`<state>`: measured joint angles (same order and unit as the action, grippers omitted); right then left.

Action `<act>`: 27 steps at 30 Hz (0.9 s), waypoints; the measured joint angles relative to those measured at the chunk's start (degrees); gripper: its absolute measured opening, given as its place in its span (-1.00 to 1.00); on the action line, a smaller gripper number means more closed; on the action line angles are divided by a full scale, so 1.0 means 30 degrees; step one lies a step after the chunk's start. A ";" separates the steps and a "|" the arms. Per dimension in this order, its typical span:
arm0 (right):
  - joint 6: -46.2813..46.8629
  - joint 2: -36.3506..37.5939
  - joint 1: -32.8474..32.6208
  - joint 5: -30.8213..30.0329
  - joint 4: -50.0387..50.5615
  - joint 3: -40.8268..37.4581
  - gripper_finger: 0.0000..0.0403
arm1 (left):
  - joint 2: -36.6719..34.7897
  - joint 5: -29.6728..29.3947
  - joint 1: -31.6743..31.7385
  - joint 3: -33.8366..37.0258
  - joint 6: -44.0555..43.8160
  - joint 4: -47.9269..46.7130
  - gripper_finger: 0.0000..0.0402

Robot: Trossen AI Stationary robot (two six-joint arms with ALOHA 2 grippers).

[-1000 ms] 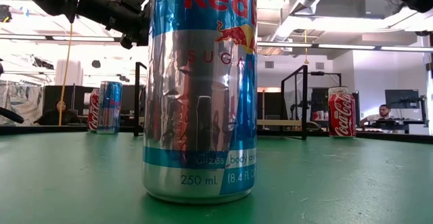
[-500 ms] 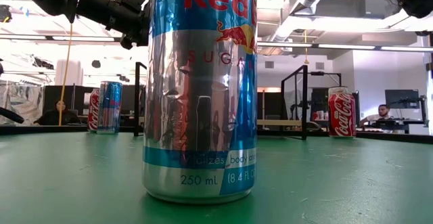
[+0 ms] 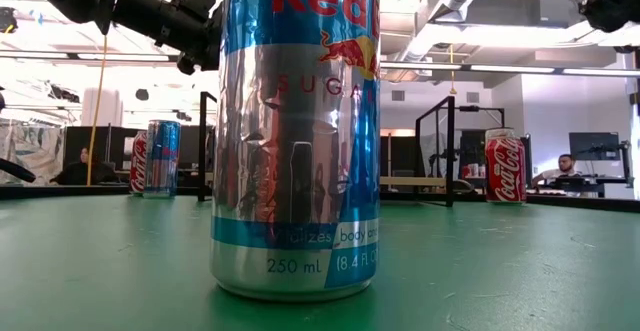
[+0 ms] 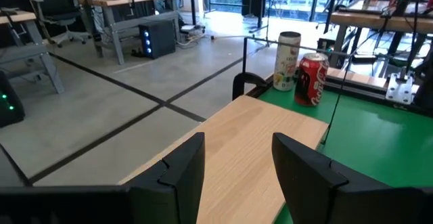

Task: Place canned beverage on shelf
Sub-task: Put the middle white soda can on the shelf

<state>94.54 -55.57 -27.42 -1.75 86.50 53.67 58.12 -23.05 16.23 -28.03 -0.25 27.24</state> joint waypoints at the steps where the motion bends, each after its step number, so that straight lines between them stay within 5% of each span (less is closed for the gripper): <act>1: -0.0019 0.0007 0.0061 0.0011 -0.0237 -0.0256 0.60 | -0.0002 0.0000 0.0000 0.0000 0.0003 -0.0034 -0.21; 18: -0.1579 0.0031 0.0294 0.0666 -0.0807 0.0204 0.41 | 0.0002 -0.0007 0.0000 0.0000 0.0226 -0.0297 -0.21; 27: -0.6315 -0.1539 0.3976 -0.0642 -0.1551 0.3759 0.41 | 0.0002 -0.0015 -0.0007 0.0000 0.0423 -0.0275 -0.21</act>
<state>75.60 -60.19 -15.49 -3.67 81.84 64.95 58.13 -23.09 16.21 -28.03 1.02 26.41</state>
